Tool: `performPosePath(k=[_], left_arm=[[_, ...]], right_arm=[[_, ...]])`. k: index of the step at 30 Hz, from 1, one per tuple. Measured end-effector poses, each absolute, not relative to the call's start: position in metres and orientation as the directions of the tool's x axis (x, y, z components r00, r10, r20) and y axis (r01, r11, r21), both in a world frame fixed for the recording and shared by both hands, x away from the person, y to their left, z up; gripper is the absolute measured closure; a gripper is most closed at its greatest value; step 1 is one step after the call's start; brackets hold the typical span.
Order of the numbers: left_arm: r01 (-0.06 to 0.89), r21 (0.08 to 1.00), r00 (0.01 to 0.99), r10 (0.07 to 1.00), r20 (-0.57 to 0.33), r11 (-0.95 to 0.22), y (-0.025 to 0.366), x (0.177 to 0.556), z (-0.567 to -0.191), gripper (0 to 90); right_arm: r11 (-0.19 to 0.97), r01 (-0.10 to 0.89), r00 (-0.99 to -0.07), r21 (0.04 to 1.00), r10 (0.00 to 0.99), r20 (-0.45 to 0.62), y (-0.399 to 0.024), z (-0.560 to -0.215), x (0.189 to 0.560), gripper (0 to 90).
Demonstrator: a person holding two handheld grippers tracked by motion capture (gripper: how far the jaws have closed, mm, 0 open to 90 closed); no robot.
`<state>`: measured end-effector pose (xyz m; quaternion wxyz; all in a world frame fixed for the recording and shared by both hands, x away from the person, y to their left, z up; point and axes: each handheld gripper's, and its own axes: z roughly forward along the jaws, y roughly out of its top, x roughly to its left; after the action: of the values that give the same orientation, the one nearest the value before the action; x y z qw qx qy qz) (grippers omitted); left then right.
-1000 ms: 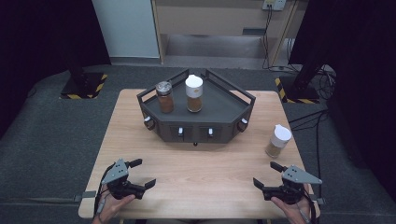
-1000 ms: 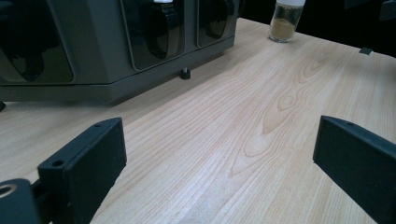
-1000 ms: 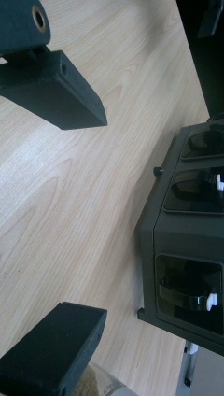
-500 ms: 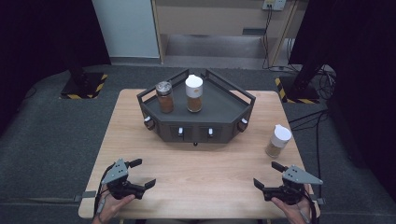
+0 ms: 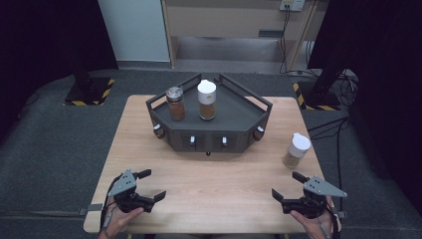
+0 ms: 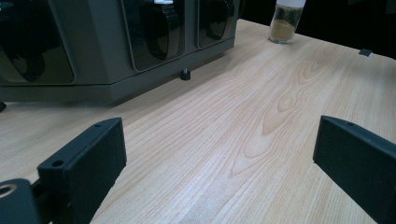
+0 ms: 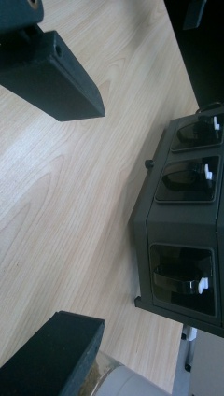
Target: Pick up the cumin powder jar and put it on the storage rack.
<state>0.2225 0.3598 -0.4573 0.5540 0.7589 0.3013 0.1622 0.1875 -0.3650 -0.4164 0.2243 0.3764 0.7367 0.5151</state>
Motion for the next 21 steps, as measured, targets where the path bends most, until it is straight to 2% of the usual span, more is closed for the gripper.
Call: performPosePath(k=[11, 21], left_arm=[[0.277, 0.940, 0.763, 0.640, -0.090, -0.199, 0.360, 0.222, -0.458, 1.5], [0.277, 0.943, 0.758, 0.645, -0.096, -0.186, 0.362, 0.221, -0.459, 0.9]], right_arm=[[0.158, 0.331, -0.606, 0.930, 0.791, 0.081, -0.368, -0.402, 0.185, 3.1], [0.160, 0.313, -0.571, 0.936, 0.819, 0.051, -0.374, -0.381, 0.182, 3.3]])
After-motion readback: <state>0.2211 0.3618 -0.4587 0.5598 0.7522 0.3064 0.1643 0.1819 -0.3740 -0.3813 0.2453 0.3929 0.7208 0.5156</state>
